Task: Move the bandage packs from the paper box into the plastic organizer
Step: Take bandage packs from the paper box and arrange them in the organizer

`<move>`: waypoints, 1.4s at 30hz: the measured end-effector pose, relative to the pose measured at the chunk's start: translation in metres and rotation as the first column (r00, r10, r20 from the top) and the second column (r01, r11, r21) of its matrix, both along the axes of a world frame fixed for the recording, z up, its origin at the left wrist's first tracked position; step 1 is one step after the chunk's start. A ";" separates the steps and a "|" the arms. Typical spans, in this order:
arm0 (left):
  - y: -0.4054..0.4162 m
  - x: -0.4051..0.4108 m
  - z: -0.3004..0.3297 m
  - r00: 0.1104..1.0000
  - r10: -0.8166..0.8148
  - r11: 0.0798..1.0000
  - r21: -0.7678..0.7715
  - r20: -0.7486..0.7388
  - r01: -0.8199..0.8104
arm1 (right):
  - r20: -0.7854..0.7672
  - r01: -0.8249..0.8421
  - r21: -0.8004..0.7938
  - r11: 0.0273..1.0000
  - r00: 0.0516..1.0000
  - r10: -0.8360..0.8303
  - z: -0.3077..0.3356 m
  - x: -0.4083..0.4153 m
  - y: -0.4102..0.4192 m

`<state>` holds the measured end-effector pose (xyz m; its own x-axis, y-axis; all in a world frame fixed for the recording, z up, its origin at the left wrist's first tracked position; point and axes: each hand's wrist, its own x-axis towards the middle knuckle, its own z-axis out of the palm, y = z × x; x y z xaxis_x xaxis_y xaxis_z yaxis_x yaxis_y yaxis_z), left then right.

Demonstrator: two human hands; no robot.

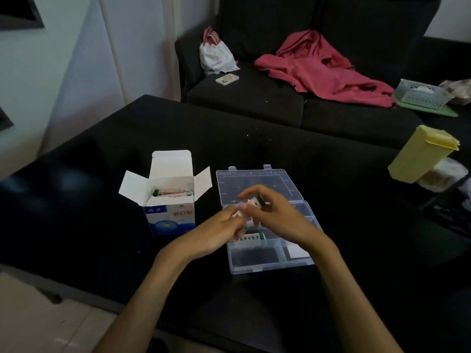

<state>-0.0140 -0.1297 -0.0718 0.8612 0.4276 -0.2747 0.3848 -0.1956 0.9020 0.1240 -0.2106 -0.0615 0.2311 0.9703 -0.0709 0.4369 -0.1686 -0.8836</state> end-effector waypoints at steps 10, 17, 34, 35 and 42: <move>0.013 -0.002 -0.008 0.967 0.189 0.974 0.095 0.170 -0.207 | 0.076 0.168 0.091 0.982 0.982 -0.175 -0.003 0.017 -0.018; 0.006 -0.007 -0.012 0.979 0.200 0.799 0.570 0.049 -0.192 | 0.130 0.142 0.050 0.989 0.981 -0.147 -0.025 0.016 -0.022; 0.016 -0.026 -0.007 0.951 0.103 0.768 0.631 -0.291 0.110 | 0.315 -0.068 -0.167 0.984 0.942 0.119 -0.024 0.029 0.002; 0.015 -0.026 -0.006 0.948 0.100 0.761 0.637 -0.301 0.122 | 0.340 -0.083 -0.170 0.982 0.931 0.137 -0.028 0.028 0.003; 0.009 -0.023 -0.009 0.961 0.106 0.642 0.755 -0.254 0.129 | 0.666 -0.070 -0.107 0.992 0.735 0.124 -0.037 0.022 0.000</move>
